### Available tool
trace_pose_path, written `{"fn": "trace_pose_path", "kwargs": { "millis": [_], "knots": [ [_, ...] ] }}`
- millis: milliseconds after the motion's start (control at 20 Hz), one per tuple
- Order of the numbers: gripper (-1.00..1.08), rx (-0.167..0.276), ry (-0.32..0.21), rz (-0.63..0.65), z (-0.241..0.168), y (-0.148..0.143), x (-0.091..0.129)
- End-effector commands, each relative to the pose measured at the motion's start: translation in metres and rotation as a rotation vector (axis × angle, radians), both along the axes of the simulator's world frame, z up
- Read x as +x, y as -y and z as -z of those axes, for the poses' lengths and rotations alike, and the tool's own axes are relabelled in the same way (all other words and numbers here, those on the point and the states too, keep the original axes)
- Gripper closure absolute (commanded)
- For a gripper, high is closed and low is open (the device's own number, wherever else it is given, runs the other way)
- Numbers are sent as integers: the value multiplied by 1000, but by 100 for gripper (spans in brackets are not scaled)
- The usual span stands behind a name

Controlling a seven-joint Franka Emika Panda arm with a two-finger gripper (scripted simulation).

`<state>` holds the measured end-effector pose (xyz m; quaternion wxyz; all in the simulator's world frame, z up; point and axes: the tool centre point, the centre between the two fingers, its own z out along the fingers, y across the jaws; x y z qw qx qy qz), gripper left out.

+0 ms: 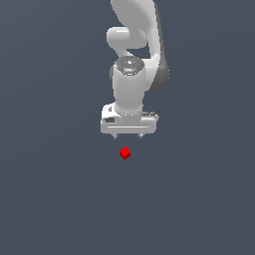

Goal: Pick up the red cube and move it to a goal position.

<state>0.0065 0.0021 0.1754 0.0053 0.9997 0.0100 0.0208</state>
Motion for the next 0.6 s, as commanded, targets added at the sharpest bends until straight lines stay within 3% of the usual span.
{"fn": "trace_pose_path", "kwargs": {
  "millis": [0,550],
  "knots": [
    [-92,0,0,0,0,0,0],
    [-92,0,-6,-80,20,2,-1]
  ]
}}
